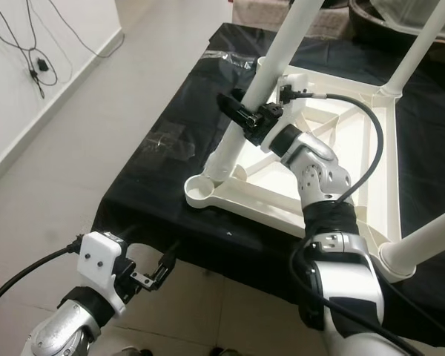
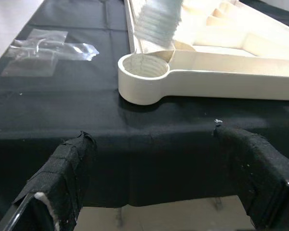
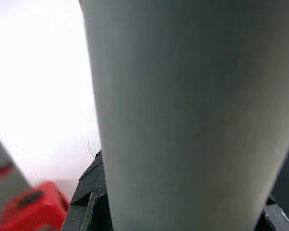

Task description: Building children table

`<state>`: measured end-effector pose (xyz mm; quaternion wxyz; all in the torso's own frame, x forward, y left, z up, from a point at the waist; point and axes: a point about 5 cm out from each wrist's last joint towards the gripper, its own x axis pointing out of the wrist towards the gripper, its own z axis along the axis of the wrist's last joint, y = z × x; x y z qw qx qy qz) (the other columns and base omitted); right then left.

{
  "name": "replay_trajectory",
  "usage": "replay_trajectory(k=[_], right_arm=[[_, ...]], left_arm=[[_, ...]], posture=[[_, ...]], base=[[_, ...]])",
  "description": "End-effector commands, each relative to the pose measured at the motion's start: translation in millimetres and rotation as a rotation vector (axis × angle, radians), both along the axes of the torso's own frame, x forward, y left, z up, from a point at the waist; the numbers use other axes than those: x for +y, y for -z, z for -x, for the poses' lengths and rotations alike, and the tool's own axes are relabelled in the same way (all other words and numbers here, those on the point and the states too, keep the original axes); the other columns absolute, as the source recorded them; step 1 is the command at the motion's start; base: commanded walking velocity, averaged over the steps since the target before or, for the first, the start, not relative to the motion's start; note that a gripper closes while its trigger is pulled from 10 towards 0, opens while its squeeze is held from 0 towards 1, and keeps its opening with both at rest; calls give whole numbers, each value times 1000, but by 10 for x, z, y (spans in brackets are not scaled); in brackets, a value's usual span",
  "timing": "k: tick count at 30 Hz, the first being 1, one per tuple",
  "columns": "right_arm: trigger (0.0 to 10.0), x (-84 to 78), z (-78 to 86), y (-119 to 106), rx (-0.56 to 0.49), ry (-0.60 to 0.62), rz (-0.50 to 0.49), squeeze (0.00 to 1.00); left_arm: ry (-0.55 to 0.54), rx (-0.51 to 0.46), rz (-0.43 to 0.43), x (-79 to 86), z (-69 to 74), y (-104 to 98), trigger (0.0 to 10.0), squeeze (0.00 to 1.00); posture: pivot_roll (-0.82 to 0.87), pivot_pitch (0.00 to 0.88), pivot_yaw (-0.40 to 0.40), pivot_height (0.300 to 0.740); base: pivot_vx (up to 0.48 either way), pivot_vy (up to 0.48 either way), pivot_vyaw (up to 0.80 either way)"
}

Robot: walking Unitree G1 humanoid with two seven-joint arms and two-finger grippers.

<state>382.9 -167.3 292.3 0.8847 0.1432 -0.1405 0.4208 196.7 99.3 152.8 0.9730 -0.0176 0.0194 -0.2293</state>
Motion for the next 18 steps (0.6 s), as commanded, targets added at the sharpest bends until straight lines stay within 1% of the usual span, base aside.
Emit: replay_trajectory(k=[1, 3, 4, 5, 6, 7, 9, 14, 15, 18], right_arm=[[10000, 18, 8, -73, -17, -58, -49, 0], [10000, 18, 8, -73, -17, -58, -49, 0], [10000, 51, 15, -99, -25, -99, -63, 0], [10000, 86, 4, -99, -24, -111, -64, 0], [10000, 86, 4, -99, -24, -111, -64, 0], [10000, 125, -2, -81, -17, -135, -61, 0], [10000, 193, 8, -3, -3, -186, -26, 0], [10000, 211, 23, 88, 15, -231, 16, 0], [10000, 207, 27, 125, 16, -242, 37, 0], [10000, 196, 28, 146, 7, -252, 68, 0]], left_arm=[[10, 30, -9, -5, 39, 35, 10000, 0], [10, 30, -9, -5, 39, 35, 10000, 0], [9, 33, -6, -3, 40, 32, 10000, 0], [9, 35, -4, -5, 43, 31, 10000, 0], [9, 35, -4, -5, 43, 31, 10000, 0], [10, 38, -3, -8, 48, 29, 10000, 0], [7, 41, -2, -9, 62, 25, 10000, 0], [5, 43, -1, -9, 75, 19, 10000, 0], [5, 45, 0, -11, 80, 16, 10000, 0], [5, 47, 0, -13, 87, 13, 10000, 0]], posture=[[103, 267, -66, 740], [103, 267, -66, 740], [99, 269, -66, 740], [99, 271, -70, 740], [99, 271, -70, 740], [101, 275, -73, 740], [101, 279, -76, 740], [102, 279, -78, 740], [102, 280, -77, 740], [101, 281, -78, 740]], base=[[0, 0, 0], [0, 0, 0], [0, 0, 0], [0, 0, 0], [0, 0, 0], [0, 0, 0], [0, 0, 0], [0, 0, 0], [0, 0, 0], [0, 0, 0]])
